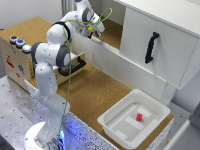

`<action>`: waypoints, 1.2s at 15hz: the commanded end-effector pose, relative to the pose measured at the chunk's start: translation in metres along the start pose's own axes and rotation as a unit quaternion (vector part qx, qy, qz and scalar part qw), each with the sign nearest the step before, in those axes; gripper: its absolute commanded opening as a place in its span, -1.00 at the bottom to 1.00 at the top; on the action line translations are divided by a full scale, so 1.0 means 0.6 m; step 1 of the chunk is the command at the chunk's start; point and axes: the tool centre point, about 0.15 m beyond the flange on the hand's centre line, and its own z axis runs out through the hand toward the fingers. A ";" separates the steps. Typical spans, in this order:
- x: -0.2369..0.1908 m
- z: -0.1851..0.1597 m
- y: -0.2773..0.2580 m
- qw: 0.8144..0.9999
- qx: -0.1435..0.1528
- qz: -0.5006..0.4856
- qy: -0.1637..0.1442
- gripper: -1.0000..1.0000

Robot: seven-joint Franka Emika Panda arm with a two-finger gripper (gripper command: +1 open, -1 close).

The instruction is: Store the purple block in the drawer

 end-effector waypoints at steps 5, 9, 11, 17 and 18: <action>-0.188 -0.060 0.019 0.992 0.095 -0.075 0.026 -1.00; -0.259 -0.082 -0.022 0.988 0.119 -0.100 0.010 -1.00; -0.295 -0.089 -0.049 0.984 0.125 -0.127 0.003 -1.00; -0.373 -0.105 -0.105 0.957 0.156 -0.243 -0.018 -1.00; -0.384 -0.106 -0.111 0.948 0.168 -0.268 -0.024 -1.00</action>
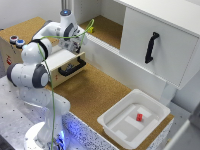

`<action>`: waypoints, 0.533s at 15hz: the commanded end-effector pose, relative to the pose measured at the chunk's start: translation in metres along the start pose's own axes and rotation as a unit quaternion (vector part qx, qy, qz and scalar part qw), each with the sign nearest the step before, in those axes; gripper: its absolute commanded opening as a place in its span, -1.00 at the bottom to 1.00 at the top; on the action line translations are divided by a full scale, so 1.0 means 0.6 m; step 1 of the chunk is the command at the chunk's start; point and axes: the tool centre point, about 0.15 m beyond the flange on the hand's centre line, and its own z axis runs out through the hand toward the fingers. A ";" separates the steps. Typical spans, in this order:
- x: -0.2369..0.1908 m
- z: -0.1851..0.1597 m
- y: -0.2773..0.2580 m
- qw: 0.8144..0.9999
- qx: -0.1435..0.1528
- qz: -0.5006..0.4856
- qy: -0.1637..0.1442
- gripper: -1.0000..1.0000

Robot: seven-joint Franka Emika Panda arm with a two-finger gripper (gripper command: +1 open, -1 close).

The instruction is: Store the purple block in the drawer

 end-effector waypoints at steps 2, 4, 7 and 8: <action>-0.077 0.007 -0.076 0.983 0.084 -0.159 -0.027 -1.00; -0.093 0.009 -0.093 0.967 0.105 -0.228 -0.034 -1.00; -0.107 0.011 -0.108 0.932 0.153 -0.325 -0.044 -1.00; -0.114 0.015 -0.115 0.918 0.162 -0.358 -0.044 -1.00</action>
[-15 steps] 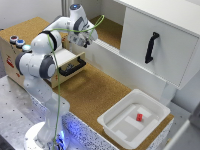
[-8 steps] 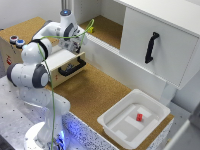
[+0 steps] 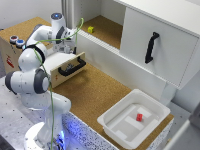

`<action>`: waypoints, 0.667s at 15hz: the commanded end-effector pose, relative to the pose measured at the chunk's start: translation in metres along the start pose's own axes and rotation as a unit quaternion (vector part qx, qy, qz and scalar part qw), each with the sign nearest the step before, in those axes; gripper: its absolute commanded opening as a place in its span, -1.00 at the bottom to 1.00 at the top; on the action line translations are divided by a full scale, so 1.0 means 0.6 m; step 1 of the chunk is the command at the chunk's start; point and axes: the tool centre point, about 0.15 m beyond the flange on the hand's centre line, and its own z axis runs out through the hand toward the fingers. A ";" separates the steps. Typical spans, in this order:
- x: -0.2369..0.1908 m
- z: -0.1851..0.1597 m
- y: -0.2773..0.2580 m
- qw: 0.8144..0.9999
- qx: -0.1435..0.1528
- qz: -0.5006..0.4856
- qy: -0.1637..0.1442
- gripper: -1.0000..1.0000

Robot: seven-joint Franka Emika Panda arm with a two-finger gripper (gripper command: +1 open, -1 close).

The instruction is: Store the purple block in the drawer

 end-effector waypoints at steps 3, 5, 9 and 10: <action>-0.031 0.044 -0.044 0.969 0.101 -0.224 -0.005 -1.00; -0.025 0.072 -0.050 0.956 0.107 -0.274 -0.006 -1.00; 0.012 0.113 -0.053 0.941 0.113 -0.318 0.014 -1.00; 0.017 0.124 -0.056 0.938 0.115 -0.328 0.017 -1.00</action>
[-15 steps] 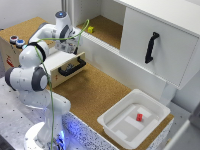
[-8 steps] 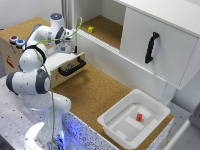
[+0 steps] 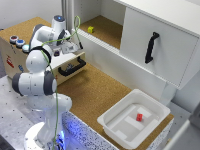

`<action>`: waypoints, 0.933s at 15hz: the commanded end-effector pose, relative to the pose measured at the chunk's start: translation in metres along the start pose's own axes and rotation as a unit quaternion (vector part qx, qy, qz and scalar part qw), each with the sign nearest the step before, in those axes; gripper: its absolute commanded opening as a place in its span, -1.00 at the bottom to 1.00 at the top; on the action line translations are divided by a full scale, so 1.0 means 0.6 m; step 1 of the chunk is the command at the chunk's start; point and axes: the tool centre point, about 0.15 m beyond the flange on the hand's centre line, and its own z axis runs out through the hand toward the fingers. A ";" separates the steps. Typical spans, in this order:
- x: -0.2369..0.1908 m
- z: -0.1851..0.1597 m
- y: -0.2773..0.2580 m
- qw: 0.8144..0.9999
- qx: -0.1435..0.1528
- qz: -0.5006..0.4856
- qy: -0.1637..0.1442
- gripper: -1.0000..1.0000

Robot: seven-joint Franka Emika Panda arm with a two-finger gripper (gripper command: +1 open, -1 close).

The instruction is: Store the purple block in the drawer

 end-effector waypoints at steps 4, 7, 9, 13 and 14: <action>0.042 0.115 0.037 0.993 0.038 -0.109 0.032 -1.00; 0.046 0.145 0.055 0.991 0.040 -0.123 0.034 -1.00; 0.047 0.156 0.064 0.992 0.040 -0.115 0.041 -1.00; 0.039 0.150 0.066 0.990 0.050 -0.122 0.042 1.00; 0.035 0.135 0.065 0.989 0.052 -0.128 0.046 1.00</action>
